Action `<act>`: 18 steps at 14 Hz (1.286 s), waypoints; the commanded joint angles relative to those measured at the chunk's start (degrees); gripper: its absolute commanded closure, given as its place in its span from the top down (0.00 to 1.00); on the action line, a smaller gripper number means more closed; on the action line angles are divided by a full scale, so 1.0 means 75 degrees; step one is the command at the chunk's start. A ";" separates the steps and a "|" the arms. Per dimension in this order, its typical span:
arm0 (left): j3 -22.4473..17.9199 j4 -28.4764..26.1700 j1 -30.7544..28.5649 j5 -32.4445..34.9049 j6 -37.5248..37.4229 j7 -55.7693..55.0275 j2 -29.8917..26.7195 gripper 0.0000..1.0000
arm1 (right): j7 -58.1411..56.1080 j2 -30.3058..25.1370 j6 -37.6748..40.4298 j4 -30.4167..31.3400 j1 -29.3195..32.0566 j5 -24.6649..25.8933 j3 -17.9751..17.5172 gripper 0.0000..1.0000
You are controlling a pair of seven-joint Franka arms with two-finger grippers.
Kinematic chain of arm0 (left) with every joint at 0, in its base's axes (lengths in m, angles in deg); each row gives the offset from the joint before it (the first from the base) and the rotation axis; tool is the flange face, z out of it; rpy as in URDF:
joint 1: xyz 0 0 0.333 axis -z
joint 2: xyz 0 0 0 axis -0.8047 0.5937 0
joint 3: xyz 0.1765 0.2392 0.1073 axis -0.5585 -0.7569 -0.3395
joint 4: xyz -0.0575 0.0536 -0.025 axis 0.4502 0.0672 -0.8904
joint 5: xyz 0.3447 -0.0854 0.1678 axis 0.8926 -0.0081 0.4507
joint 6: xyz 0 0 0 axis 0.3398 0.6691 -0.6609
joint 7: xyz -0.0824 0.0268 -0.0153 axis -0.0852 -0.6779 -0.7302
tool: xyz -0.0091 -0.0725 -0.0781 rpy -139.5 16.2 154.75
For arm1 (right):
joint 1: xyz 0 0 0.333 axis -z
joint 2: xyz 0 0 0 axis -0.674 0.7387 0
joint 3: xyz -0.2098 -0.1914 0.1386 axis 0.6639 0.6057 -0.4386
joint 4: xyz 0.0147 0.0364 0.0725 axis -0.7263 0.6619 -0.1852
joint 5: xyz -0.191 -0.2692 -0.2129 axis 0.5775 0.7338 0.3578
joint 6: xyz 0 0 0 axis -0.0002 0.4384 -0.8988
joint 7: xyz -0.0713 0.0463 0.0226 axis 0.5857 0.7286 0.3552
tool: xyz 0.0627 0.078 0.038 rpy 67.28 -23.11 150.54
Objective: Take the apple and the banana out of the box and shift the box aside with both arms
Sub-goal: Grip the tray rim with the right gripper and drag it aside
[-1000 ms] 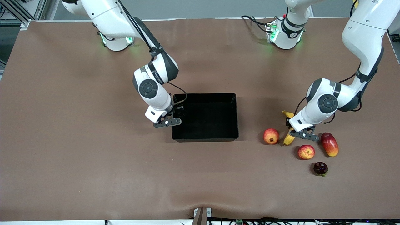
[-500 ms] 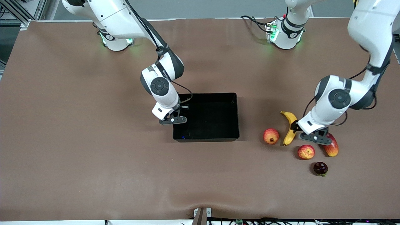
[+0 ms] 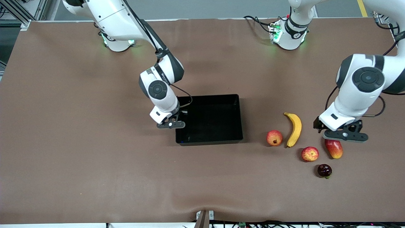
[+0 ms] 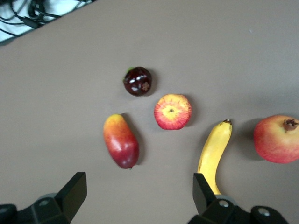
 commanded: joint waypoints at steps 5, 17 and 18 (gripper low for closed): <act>0.0258 0.1948 -0.0076 -0.2155 -0.2540 -0.0326 0.0086 1.00 | -0.0028 -0.1779 0.0661 0.1124 0.1184 0.0126 -0.0066 0.00; 0.0574 0.2887 -0.0018 -0.2450 -0.4172 -0.1875 -0.0475 1.00 | -0.4781 -0.3024 0.0638 0.2580 0.5260 0.0126 -0.0078 0.00; 0.0574 0.2887 -0.0029 -0.2461 -0.4184 -0.1875 -0.0476 1.00 | -0.5250 -0.3001 0.0638 0.2475 0.5659 0.0126 -0.0078 0.00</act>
